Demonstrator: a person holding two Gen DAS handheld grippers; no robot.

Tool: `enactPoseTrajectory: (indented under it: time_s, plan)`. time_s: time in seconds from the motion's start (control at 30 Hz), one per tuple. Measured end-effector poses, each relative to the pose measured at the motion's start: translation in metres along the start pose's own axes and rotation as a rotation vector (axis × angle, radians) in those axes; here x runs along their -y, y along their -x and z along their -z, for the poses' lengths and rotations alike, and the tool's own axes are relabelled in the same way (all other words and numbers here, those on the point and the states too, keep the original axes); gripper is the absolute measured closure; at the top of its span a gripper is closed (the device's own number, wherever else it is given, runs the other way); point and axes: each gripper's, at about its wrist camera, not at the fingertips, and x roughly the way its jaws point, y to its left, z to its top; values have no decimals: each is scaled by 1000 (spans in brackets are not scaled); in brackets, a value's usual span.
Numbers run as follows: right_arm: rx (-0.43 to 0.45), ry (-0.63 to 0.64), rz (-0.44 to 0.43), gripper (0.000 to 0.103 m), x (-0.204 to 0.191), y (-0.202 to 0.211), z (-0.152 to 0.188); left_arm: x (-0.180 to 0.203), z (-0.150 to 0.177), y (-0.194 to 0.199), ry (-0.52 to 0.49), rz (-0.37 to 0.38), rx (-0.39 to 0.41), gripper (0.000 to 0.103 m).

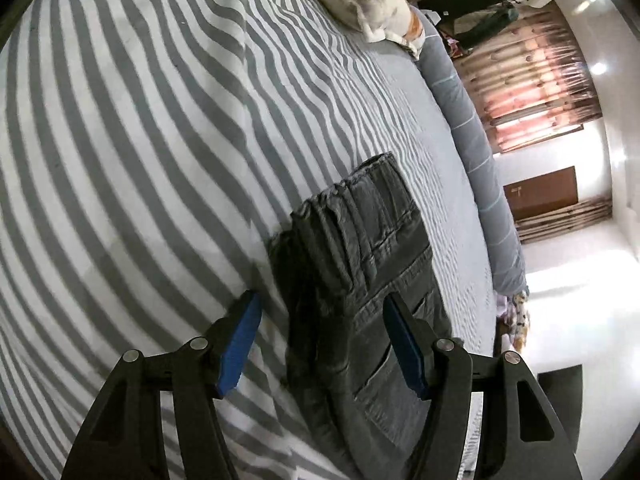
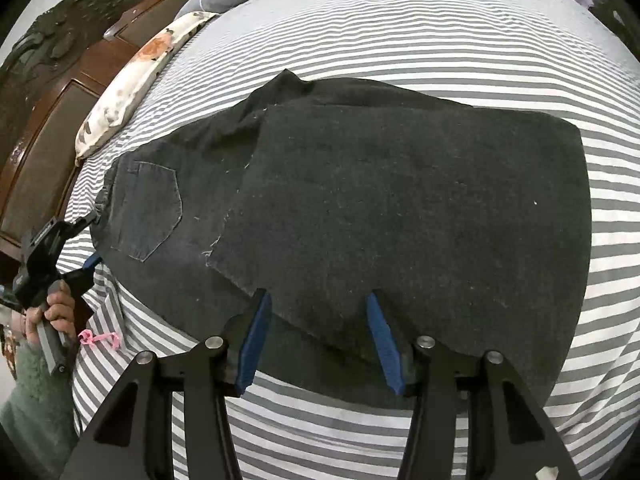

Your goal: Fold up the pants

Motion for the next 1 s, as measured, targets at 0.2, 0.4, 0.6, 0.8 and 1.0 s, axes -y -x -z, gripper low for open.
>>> enactPoseTrajectory:
  time_s: [0.2, 0.4, 0.6, 0.8, 1.0]
  plan:
    - [-5, 12, 17, 54, -3, -4, -3, 9, -14, -15, -22, -9, -7, 39]
    - [-8, 14, 16, 53, -3, -7, -6, 29, -13, -27, -77, -43, 8, 37]
    - [-5, 9, 3, 52, -2, -6, -6, 38, -6, -18, -68, -30, 33, 75]
    - [20, 2, 6, 50, 3, 6, -4, 99, 10, 3, -209, -49, 62, 77]
    - [60, -22, -11, 46, 20, 26, -1, 180, 45, 24, -387, 30, 62, 77]
